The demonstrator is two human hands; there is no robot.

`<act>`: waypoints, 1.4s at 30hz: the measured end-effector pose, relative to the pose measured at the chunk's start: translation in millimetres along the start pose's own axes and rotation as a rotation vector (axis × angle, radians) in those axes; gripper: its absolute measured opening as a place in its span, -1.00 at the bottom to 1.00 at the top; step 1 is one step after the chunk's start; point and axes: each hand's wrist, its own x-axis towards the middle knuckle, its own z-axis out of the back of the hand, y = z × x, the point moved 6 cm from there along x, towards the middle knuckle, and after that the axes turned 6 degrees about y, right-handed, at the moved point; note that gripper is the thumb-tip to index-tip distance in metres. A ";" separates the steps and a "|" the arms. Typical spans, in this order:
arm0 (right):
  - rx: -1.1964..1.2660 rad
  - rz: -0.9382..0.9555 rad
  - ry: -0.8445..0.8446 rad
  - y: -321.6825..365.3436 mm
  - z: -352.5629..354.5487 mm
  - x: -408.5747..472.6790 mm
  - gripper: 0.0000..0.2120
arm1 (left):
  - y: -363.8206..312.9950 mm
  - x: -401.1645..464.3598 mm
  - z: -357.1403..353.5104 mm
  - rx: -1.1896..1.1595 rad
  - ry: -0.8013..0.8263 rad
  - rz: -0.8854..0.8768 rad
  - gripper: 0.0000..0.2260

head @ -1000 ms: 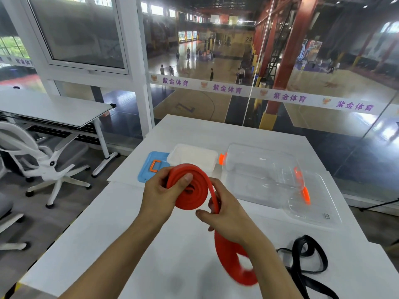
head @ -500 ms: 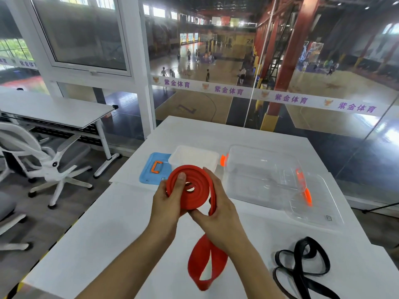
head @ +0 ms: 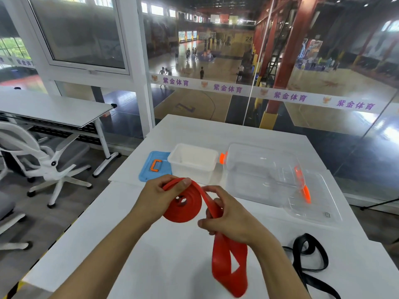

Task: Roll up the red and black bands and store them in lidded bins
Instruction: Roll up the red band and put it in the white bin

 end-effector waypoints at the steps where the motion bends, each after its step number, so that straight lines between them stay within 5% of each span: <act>1: -0.008 -0.045 -0.001 -5.8 5.9 -0.2 -0.48 | 0.5 1.3 2.9 -0.006 -0.032 -0.008 -0.76; 9: 0.102 -0.128 -0.156 -49.6 22.6 -7.0 -0.87 | 2.8 11.7 38.1 -0.162 -0.317 -0.025 -0.85; 19: 0.359 -0.320 -0.579 -95.2 32.5 -12.4 -0.87 | 25.6 11.2 42.4 -0.191 -0.406 0.031 -0.74; 23: 0.892 -0.302 -0.439 -99.2 18.9 -7.1 -0.87 | 24.4 9.9 38.1 -0.232 -0.410 0.046 -0.79; 29: 1.426 -0.096 -0.125 -92.9 2.3 -5.0 -0.54 | 22.7 11.8 38.2 -0.271 -0.415 0.059 -0.79; 32: 1.434 -0.028 -0.120 -91.2 9.6 -9.0 -0.49 | 26.8 12.0 38.9 -0.302 -0.404 0.090 -0.79; 42: 1.211 -0.277 -0.164 -102.2 -12.2 -3.5 -0.79 | 7.3 2.9 15.6 -0.356 -0.278 -0.004 -0.68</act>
